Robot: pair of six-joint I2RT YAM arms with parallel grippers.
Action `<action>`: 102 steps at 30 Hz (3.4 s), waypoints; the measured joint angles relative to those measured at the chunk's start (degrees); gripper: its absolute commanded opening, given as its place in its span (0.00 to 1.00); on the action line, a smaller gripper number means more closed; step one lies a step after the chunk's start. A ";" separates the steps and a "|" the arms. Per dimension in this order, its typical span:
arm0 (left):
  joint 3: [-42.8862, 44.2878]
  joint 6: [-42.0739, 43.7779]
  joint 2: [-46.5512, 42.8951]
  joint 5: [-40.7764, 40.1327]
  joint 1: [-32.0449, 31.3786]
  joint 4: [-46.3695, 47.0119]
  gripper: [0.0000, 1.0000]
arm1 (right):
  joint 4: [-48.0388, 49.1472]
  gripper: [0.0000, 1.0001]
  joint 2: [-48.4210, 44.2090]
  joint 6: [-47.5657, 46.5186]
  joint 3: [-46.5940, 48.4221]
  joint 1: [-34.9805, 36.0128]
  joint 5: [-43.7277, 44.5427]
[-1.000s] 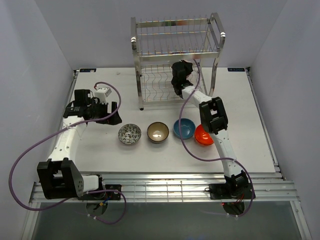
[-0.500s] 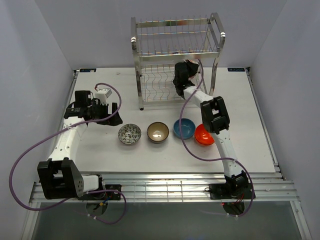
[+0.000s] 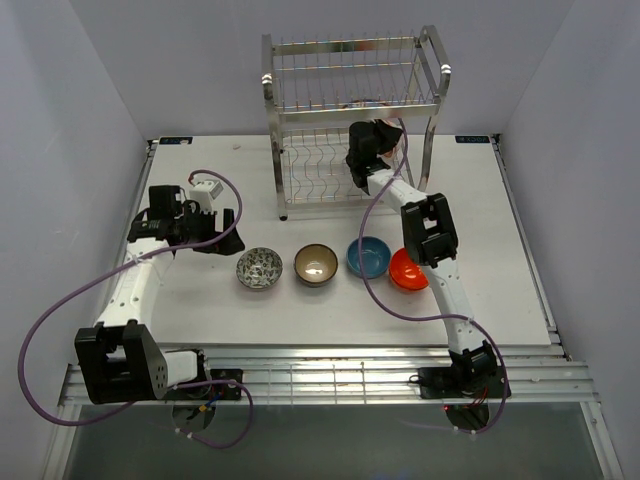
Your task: Load the bowls into the dish rack
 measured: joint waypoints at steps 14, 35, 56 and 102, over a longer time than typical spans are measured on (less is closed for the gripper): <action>-1.86 -0.02 -1.40 0.70 0.57 0.44 0.98 | -1.31 0.17 2.10 -1.05 2.80 1.75 0.83; -1.92 -0.20 -1.55 1.51 0.72 0.48 0.98 | -4.66 0.74 2.08 2.03 1.79 3.54 0.24; -1.92 -0.22 -1.55 1.95 0.74 0.44 0.98 | -11.96 0.86 -12.50 9.03 -11.19 7.63 -5.18; -2.34 7.32 12.46 -0.44 1.33 -2.19 0.70 | -13.66 0.95 -52.68 9.77 -53.31 19.74 -16.50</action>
